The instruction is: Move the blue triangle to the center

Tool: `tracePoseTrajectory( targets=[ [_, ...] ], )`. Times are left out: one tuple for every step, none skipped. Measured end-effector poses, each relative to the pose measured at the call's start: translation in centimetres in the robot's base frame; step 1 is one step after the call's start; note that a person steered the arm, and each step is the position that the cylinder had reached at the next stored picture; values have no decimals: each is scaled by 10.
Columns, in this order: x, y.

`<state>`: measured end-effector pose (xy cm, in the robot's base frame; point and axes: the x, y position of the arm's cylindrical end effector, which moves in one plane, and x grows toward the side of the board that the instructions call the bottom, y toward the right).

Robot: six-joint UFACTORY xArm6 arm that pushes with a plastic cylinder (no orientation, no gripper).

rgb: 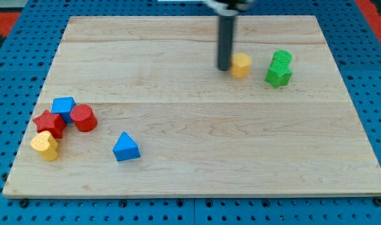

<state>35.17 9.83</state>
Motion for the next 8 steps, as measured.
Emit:
tracePoseTrajectory(
  targets=[
    [11,-19],
    [87,-48],
    [170,-32],
    [237,-105],
    [265,-174],
    [231,-190],
    [184,-182],
    [188,-182]
  ],
)
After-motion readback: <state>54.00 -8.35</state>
